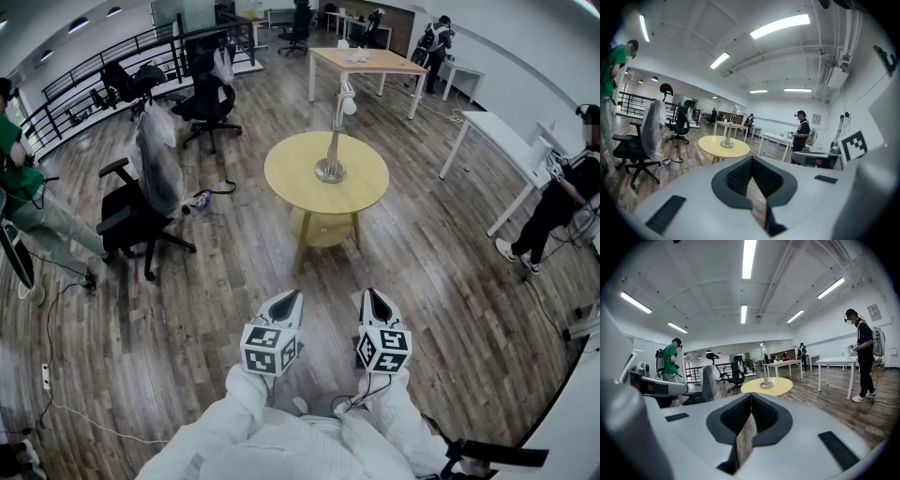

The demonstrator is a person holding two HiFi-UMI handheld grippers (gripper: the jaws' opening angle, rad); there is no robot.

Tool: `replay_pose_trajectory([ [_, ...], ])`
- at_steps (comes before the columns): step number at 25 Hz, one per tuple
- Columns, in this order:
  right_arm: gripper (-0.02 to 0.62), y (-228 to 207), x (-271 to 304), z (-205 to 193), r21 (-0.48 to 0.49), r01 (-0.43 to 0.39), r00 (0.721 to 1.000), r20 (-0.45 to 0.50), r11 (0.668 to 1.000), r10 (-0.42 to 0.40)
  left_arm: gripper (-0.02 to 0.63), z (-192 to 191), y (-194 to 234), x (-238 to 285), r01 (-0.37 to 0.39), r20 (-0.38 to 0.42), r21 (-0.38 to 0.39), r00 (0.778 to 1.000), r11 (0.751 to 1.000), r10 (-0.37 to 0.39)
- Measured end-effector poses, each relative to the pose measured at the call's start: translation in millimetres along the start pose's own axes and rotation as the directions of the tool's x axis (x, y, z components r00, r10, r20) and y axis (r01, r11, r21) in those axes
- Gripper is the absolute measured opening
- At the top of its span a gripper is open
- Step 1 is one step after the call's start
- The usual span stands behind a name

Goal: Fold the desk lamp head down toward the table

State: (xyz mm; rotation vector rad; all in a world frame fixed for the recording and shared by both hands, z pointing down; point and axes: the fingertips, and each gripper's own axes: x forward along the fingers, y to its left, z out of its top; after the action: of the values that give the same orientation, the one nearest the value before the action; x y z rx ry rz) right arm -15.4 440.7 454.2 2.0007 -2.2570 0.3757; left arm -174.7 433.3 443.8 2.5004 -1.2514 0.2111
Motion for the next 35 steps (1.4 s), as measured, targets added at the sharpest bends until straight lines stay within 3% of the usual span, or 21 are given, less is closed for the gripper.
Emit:
replay_pose_trajectory([
  [14,0.012,-24,60,1,0.025,0.016,1.000,-0.022,1.000,-0.015,0.002,13,42,53,0.003,0.010,-0.038,1.000,0.999,-0.002],
  [26,0.012,-65,179,42,0.015,-0.024,0.999,-0.023,1.000,0.024,0.002,53,79,164,-0.026,-0.010,-0.049,1.000,0.998,0.026],
  [35,0.012,-122,257,73,0.032,-0.032,0.999,-0.016,0.999,0.033,0.001,91,85,260,-0.025,-0.017,-0.036,1.000,0.999,0.024],
])
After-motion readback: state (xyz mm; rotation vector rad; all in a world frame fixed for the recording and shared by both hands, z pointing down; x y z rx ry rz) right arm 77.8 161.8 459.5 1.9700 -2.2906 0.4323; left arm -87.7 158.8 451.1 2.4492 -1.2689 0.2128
